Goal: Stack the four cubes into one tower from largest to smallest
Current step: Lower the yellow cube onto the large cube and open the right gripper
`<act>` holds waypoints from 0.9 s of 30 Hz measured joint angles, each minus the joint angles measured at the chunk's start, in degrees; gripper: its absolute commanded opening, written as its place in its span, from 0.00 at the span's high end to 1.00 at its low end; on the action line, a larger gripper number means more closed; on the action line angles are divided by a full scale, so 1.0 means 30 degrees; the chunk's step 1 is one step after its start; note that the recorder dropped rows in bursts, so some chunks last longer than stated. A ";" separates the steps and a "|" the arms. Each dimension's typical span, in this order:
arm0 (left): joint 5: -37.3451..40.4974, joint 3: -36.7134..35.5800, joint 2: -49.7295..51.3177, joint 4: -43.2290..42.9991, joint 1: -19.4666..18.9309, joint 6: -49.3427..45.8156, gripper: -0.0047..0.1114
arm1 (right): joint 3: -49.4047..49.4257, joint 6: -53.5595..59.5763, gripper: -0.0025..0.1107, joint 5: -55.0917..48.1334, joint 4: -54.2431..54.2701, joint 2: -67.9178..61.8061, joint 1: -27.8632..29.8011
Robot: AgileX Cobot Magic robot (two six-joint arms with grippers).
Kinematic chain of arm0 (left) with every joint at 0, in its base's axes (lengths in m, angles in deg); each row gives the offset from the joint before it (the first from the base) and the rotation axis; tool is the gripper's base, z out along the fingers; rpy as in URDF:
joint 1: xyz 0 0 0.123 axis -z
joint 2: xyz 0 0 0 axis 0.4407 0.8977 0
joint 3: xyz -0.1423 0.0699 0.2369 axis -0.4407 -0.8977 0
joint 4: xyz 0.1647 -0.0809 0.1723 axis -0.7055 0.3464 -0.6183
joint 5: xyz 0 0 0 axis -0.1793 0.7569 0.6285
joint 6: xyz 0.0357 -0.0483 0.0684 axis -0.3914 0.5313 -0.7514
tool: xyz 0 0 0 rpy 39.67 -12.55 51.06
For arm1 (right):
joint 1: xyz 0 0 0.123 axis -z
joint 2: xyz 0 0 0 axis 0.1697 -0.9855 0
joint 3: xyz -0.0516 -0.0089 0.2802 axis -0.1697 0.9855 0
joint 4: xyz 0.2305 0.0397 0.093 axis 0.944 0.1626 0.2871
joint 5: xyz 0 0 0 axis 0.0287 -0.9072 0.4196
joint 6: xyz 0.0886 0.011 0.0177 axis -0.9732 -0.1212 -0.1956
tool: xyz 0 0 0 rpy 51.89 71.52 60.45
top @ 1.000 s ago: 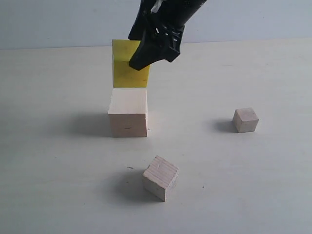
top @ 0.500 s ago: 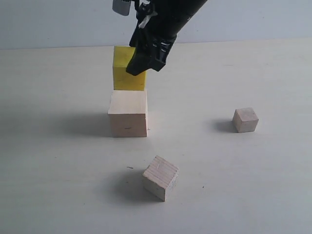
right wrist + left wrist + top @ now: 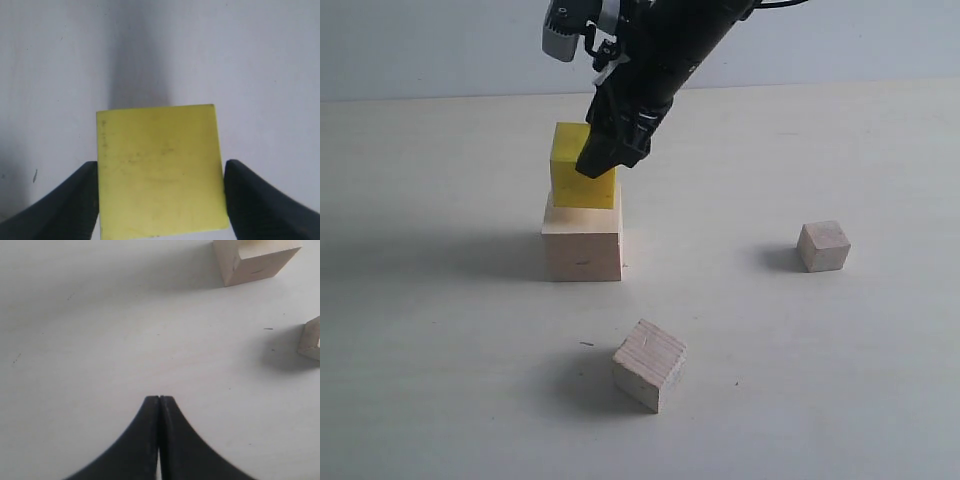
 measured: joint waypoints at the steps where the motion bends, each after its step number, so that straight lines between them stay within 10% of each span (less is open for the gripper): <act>1: -0.0016 0.0000 0.0000 0.0000 0.0000 0.0000 0.95 | 0.0000 0.0154 0.98 -0.0105 0.0000 0.0000 0.0000; 27: -0.0289 0.0000 0.0000 -0.0052 0.0000 -0.0150 0.95 | 0.0000 -0.0532 0.98 0.0201 -0.0983 -0.0269 -0.0563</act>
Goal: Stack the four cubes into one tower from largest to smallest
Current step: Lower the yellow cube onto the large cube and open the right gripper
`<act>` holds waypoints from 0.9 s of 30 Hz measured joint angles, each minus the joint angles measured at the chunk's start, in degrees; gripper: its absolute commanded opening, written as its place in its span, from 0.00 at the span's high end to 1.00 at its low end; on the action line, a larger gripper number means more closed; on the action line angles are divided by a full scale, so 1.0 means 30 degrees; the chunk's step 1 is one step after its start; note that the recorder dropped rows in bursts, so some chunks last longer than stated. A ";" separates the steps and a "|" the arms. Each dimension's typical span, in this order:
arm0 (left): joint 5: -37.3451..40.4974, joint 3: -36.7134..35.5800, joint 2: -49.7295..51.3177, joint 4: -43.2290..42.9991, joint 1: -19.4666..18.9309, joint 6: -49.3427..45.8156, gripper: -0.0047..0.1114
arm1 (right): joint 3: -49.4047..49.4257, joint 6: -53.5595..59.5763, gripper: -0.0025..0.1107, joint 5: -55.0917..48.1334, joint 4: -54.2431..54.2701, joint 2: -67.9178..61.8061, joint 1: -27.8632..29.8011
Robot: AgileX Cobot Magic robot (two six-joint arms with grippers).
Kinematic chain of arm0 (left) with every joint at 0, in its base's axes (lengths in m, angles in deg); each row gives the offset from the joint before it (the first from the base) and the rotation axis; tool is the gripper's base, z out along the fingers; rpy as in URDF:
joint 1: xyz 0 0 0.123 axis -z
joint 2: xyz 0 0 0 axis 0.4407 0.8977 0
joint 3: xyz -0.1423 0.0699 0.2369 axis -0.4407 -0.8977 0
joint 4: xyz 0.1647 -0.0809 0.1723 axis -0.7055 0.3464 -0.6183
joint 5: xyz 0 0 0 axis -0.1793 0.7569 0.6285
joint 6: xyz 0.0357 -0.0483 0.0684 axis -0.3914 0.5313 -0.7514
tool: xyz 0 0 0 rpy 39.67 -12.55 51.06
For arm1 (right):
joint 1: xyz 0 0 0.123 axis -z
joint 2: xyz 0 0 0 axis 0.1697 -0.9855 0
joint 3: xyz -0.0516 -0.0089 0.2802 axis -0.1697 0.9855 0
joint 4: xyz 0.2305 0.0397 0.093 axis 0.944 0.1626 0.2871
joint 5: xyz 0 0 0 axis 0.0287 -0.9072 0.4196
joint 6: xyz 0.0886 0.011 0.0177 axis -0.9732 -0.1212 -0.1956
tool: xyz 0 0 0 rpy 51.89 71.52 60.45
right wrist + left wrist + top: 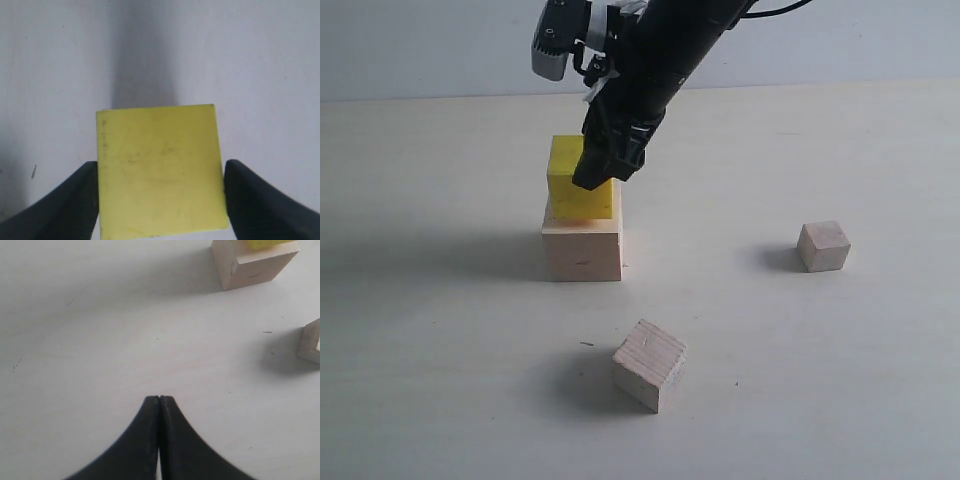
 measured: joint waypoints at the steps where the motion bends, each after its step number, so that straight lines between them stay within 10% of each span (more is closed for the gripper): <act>1: 0.0000 0.0000 0.0000 0.0000 0.0000 0.0000 0.95 | 0.0000 0.0000 0.98 0.0000 0.0000 0.0000 0.0000; 21: -0.0268 0.0000 0.0000 -0.0030 0.0000 0.0000 0.95 | 0.0000 -0.0013 0.98 0.0293 0.0170 -0.0338 0.0000; 27: -0.0345 0.0000 0.0000 -0.0030 0.0000 0.0000 0.95 | 0.0000 0.0026 0.83 0.0259 0.0170 -0.0338 0.0000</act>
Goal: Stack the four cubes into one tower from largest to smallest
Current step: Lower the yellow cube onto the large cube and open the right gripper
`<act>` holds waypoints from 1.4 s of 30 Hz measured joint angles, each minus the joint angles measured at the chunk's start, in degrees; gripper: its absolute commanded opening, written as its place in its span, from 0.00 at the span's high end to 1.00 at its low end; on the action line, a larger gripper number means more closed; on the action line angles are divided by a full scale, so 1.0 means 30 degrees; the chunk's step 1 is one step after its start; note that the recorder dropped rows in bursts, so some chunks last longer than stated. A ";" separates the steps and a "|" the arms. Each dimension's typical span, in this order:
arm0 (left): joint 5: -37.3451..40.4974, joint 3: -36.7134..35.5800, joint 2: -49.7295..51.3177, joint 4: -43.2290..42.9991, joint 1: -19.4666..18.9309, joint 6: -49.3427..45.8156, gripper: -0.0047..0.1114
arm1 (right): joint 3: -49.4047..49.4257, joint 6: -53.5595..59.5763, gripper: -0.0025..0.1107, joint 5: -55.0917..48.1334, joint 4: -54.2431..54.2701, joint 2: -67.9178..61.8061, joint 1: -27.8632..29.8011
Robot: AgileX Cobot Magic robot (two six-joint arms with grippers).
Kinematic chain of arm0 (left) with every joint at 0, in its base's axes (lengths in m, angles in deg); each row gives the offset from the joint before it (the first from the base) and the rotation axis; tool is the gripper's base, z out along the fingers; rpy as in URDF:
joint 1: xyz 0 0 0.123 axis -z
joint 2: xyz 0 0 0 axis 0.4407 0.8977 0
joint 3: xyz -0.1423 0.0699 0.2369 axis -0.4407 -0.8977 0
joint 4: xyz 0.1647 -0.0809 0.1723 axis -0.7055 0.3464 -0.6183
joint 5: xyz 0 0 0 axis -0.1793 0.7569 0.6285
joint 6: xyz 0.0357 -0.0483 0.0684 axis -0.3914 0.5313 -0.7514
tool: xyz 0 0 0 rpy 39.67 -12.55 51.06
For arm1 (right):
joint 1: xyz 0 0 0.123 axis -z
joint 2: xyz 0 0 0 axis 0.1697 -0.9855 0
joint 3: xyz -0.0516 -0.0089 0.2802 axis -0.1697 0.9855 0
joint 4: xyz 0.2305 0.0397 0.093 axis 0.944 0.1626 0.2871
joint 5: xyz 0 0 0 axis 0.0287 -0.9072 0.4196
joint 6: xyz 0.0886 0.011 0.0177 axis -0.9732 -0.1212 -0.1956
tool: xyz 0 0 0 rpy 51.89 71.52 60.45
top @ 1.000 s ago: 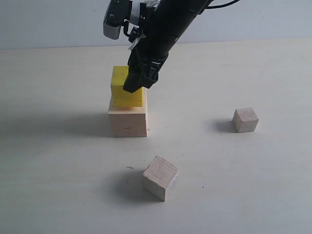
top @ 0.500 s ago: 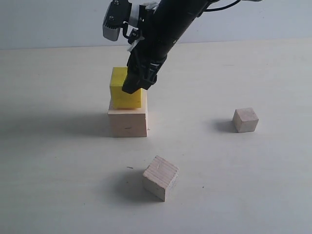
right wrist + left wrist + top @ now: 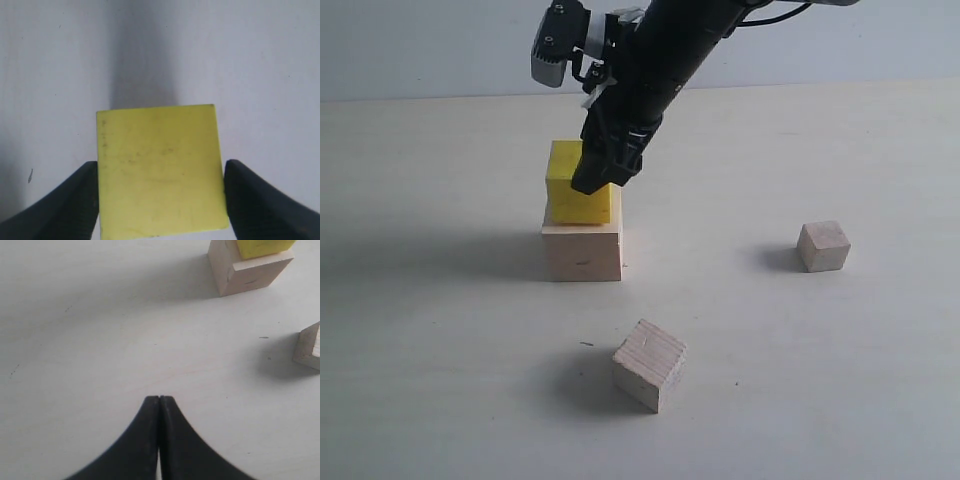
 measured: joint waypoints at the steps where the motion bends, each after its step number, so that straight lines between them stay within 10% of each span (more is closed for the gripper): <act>1: 0.0000 0.0000 0.0000 0.0000 0.0000 0.0000 0.95 | 0.0000 0.0074 0.78 -0.0001 0.0000 0.0000 0.0000; 11: -0.0042 0.0000 0.0000 0.0000 0.0000 0.0000 0.95 | 0.0000 0.0153 0.42 -0.0030 0.0145 0.0000 0.0000; 42: -0.0042 0.0000 0.0000 0.0000 0.0000 0.0000 0.95 | 0.0000 0.0149 0.34 -0.0042 0.0415 0.0050 0.0000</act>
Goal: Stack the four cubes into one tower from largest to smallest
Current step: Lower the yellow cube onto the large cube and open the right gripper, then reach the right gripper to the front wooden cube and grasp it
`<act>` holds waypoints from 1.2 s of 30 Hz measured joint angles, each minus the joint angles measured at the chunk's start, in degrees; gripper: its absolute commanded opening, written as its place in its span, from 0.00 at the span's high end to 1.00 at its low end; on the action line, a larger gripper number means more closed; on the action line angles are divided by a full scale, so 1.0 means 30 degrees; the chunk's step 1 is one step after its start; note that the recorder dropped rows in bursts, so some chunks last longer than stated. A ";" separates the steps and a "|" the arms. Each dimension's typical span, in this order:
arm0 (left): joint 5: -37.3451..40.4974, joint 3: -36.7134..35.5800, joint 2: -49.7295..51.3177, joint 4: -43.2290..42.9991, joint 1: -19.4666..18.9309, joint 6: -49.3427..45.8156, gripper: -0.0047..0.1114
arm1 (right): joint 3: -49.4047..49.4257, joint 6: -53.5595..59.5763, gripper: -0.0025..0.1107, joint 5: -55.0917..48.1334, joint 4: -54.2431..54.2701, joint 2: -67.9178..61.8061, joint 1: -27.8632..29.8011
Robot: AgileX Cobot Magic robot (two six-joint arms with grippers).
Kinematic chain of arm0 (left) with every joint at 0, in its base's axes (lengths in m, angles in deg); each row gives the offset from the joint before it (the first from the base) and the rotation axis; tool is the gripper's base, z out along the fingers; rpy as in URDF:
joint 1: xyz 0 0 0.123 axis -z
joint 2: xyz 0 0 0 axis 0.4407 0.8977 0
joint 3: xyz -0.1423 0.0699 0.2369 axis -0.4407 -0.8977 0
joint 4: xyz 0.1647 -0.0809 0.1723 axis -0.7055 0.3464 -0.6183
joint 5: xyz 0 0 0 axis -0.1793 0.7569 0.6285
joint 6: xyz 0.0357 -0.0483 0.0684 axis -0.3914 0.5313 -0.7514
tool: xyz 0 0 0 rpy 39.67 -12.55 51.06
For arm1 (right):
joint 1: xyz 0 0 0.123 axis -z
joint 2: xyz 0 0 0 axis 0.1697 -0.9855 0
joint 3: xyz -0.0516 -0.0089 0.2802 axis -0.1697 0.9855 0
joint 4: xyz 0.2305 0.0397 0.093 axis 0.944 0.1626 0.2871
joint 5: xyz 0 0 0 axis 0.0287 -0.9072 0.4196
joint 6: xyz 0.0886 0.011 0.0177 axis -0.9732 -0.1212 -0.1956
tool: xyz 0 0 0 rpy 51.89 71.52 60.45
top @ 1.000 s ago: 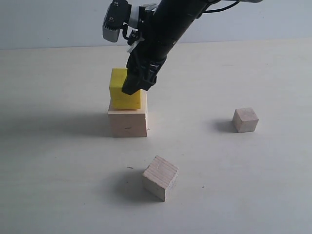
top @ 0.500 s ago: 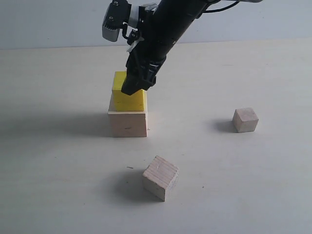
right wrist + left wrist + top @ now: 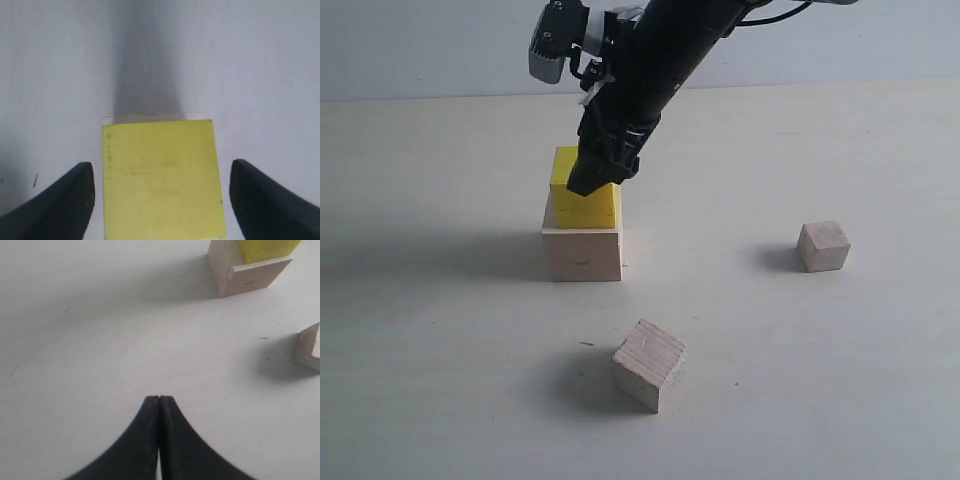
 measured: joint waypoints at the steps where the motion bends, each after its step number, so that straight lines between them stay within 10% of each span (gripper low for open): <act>1: 0.0000 0.0000 0.0000 0.0000 0.0000 0.0000 0.95 | 0.0000 -0.0085 0.34 0.0000 0.0000 0.0079 0.0000; 9: -0.0009 0.0000 0.0000 0.0000 0.0000 0.0000 0.95 | 0.0000 -0.2258 0.38 -0.0192 0.0000 0.2360 0.0000; 17: -0.0092 0.0000 0.0000 0.0000 0.0000 0.0000 0.95 | 0.0000 -0.6932 0.98 -0.0275 -0.1102 0.6179 0.0000; 26: -0.1095 -0.0057 0.0000 0.0489 0.0000 0.0000 0.95 | 0.0763 -1.1878 0.98 -0.2277 -0.3436 0.8431 0.0000; 36: -0.3920 -0.3904 0.0000 0.1168 0.0000 0.0457 0.95 | 1.4254 -1.2321 0.98 0.3499 -0.2251 1.0491 -0.1402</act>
